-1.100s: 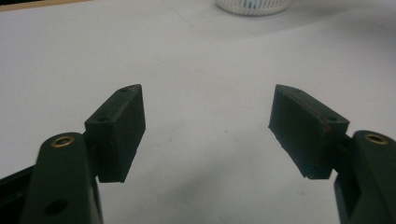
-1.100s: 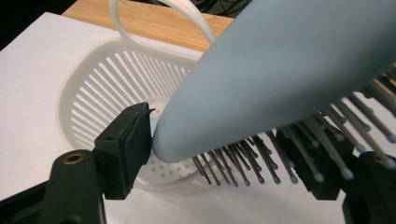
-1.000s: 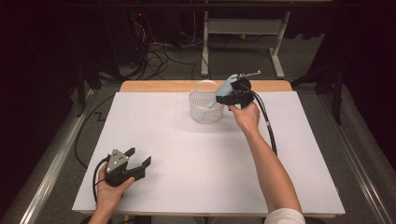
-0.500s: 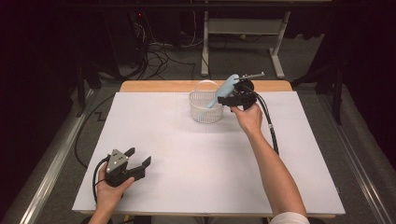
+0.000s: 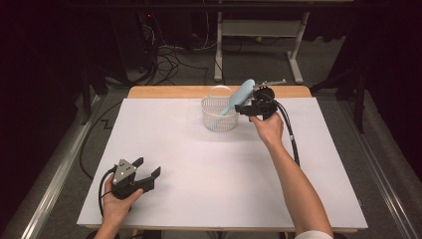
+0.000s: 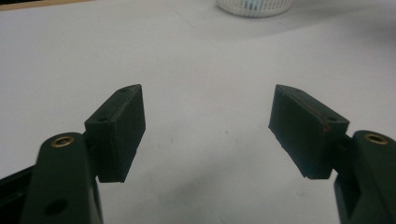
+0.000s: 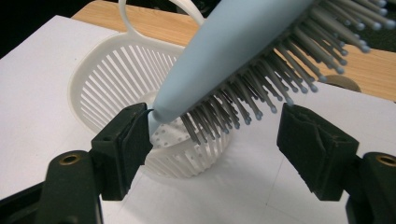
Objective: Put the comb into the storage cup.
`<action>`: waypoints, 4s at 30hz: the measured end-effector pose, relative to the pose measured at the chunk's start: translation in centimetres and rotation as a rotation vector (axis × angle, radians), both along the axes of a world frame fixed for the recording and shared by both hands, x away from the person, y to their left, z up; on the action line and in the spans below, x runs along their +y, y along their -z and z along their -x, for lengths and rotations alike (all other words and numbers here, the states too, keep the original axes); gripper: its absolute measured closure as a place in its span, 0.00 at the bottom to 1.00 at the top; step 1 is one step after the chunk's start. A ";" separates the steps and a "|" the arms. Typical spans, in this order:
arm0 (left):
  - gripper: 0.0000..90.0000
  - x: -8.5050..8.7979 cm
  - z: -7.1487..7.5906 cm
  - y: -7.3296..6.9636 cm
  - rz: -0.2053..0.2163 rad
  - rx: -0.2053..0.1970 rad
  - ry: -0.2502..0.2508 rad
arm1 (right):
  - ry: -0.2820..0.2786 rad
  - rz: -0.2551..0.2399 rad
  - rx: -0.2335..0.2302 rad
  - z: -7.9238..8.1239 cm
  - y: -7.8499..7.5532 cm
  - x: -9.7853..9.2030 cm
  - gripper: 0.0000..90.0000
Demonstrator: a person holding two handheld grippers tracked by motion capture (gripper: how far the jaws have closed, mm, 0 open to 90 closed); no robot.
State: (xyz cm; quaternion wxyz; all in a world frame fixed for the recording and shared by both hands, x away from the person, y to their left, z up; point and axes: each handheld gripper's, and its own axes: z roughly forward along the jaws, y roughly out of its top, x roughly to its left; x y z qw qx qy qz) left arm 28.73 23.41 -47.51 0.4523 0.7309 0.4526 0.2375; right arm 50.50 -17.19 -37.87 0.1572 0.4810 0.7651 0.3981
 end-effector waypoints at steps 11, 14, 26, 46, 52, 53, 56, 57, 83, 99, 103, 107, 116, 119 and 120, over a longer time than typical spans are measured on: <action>0.31 0.0 0.0 0.0 0.000 0.001 0.000 | -0.009 -0.009 -0.016 0.7 -0.2 -0.3 0.30; 0.31 0.0 0.0 0.0 0.001 0.001 0.000 | -0.012 0.002 -0.025 0.9 -0.3 -0.3 0.30; 0.31 0.0 0.0 0.0 0.004 0.002 -0.003 | -0.015 -0.002 -0.046 1.5 -0.5 -0.9 0.30; 0.31 0.1 0.0 0.0 0.017 0.004 -0.005 | -0.017 0.005 -0.065 2.5 -0.4 -2.0 0.31; 0.31 0.1 0.0 0.0 0.015 0.006 -0.005 | -0.015 0.020 -0.064 2.7 -0.2 -2.4 0.31; 0.31 0.0 0.0 0.0 0.015 0.005 -0.004 | -0.013 0.018 -0.063 2.8 -0.1 -2.5 0.31; 0.31 0.0 0.0 0.0 0.015 0.005 -0.004 | -0.011 0.018 -0.064 2.8 0.1 -2.7 0.31; 0.31 0.0 0.0 0.0 0.015 0.006 -0.004 | -0.010 0.016 -0.062 2.9 0.1 -2.8 0.31; 0.31 0.0 0.0 0.0 0.015 0.004 -0.006 | -0.008 0.008 -0.075 4.0 0.1 -4.2 0.31; 0.31 0.0 0.0 0.0 0.014 0.005 -0.006 | 0.002 -0.005 -0.079 4.5 0.1 -4.9 0.31; 0.31 0.1 -0.1 0.0 0.016 0.005 -0.009 | 0.002 0.003 -0.078 4.8 0.2 -5.2 0.31; 0.31 0.1 -0.1 0.0 0.016 0.006 -0.011 | 0.008 0.027 -0.083 5.0 0.0 -5.6 0.31; 0.31 0.1 -0.1 0.0 0.013 0.006 -0.010 | 0.022 0.026 -0.086 5.7 0.0 -6.8 0.31; 0.31 0.1 -0.1 0.0 0.013 0.006 -0.011 | 0.023 0.023 -0.088 5.8 0.1 -7.0 0.31; 0.31 0.1 -0.1 0.0 0.013 0.006 -0.011 | 0.022 0.024 -0.089 5.8 0.1 -7.0 0.32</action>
